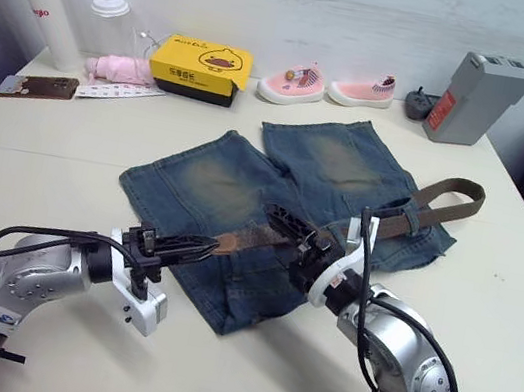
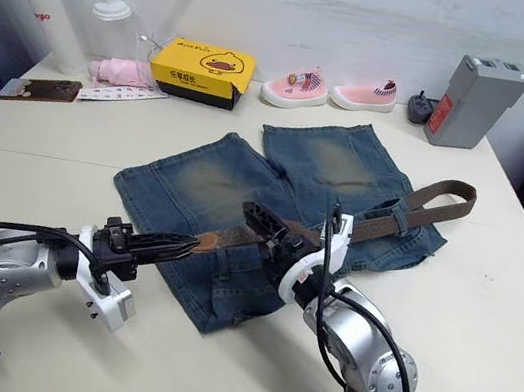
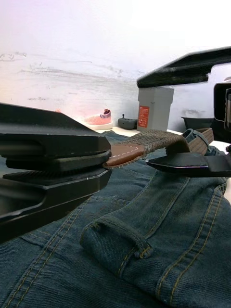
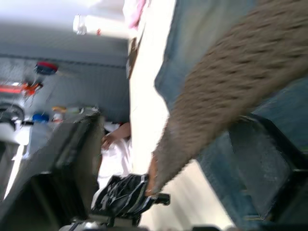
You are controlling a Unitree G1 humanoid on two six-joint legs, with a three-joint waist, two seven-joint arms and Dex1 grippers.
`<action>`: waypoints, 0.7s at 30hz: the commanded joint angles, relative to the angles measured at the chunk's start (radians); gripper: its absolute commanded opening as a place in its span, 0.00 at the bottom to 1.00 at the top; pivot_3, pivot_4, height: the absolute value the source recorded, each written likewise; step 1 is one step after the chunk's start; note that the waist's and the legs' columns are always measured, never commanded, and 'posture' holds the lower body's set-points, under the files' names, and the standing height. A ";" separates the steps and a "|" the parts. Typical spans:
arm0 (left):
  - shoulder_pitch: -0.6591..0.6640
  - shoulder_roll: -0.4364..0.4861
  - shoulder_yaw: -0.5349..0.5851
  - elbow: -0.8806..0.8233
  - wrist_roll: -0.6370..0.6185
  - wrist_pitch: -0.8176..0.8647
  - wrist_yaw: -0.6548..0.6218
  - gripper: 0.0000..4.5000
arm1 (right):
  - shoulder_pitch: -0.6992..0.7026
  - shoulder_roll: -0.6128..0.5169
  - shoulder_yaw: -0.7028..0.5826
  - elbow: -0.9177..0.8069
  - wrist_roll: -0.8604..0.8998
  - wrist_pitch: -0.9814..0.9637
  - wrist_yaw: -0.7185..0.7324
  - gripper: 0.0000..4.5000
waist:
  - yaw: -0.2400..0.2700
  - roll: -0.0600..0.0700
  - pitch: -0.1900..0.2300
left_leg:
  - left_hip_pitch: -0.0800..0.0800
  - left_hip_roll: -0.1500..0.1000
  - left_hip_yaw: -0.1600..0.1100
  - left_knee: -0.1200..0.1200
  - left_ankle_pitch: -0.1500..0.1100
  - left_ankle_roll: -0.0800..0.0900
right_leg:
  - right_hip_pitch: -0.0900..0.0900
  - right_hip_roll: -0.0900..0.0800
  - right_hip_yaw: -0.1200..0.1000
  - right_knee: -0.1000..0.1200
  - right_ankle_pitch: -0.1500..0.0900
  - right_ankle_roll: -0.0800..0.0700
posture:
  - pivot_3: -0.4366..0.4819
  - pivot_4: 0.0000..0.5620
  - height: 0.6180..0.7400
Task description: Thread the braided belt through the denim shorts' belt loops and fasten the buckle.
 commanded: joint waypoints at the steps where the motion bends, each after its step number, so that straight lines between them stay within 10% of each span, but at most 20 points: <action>1: -0.008 0.010 0.017 -0.031 -0.010 0.000 0.008 0.00 | -0.019 0.011 -0.015 -0.021 0.020 0.011 -0.004 0.46 | -0.008 0.001 0.000 | 0.000 0.000 -0.001 0.000 0.000 0.000 | 0.000 0.000 0.000 0.000 0.000 0.000 | 0.48 0.27 0.00; 5: -0.011 0.012 0.014 -0.030 -0.017 -0.002 0.006 0.00 | -0.030 0.009 -0.023 -0.015 0.020 0.008 0.007 0.02 | -0.016 0.002 0.000 | 0.000 0.000 -0.004 0.000 0.000 0.000 | 0.000 0.002 -0.001 0.003 0.000 0.000 | 0.48 0.27 0.00; 11: -0.003 0.017 -0.008 -0.043 -0.093 0.030 -0.021 0.00 | -0.050 -0.004 -0.032 0.000 0.020 0.013 0.040 0.01 | -0.017 0.003 0.000 | 0.000 0.000 -0.005 0.000 0.000 0.000 | 0.000 0.002 -0.001 0.004 0.000 0.000 | 0.48 0.27 0.00; 21: 0.276 0.114 0.028 -0.168 -0.512 0.397 -0.254 0.84 | 0.005 -0.209 -0.069 0.084 -0.128 0.091 0.279 0.00 | -0.018 0.003 0.000 | 0.000 0.000 -0.008 -0.001 0.000 0.000 | 0.000 0.002 -0.002 0.003 0.000 0.000 | 0.48 0.27 0.00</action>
